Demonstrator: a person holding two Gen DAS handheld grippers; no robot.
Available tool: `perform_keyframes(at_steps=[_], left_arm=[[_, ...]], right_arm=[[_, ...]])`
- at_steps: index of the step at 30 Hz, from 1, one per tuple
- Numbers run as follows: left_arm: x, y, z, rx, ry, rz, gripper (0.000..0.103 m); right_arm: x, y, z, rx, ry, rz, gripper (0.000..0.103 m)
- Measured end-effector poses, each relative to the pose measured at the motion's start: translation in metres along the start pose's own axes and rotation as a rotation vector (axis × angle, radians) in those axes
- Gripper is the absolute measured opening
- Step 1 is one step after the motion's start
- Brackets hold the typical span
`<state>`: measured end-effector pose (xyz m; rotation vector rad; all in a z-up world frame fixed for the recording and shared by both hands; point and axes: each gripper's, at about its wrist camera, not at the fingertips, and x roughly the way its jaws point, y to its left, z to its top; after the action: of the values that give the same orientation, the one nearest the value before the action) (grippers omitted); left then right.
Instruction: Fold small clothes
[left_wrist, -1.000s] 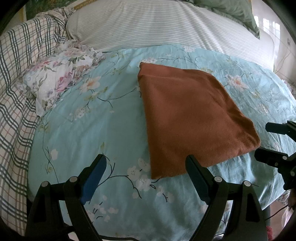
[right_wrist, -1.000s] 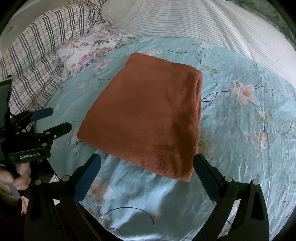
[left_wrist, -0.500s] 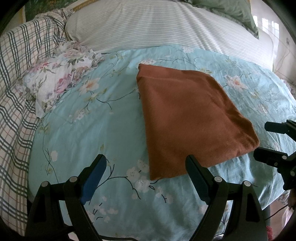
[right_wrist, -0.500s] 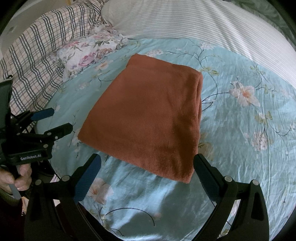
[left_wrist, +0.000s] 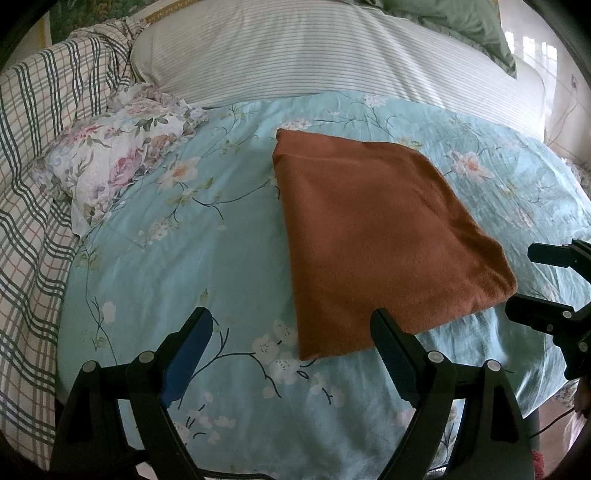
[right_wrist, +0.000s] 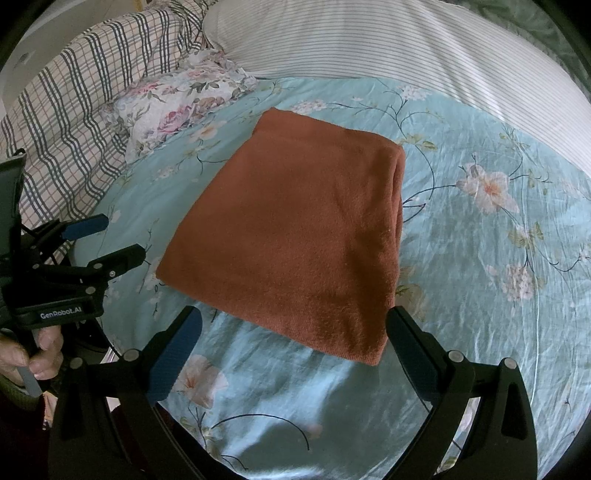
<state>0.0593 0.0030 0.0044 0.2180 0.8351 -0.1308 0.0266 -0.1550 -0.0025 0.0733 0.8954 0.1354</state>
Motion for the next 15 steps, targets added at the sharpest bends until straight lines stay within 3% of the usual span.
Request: perform_keyframes(at_steps=[15], left_arm=[[-0.0019, -0.0001, 0.0022, 0.004, -0.002, -0.001, 0.088]], right_arm=[[-0.0002, -0.0008, 0.0003, 0.000, -0.001, 0.002, 0.100]])
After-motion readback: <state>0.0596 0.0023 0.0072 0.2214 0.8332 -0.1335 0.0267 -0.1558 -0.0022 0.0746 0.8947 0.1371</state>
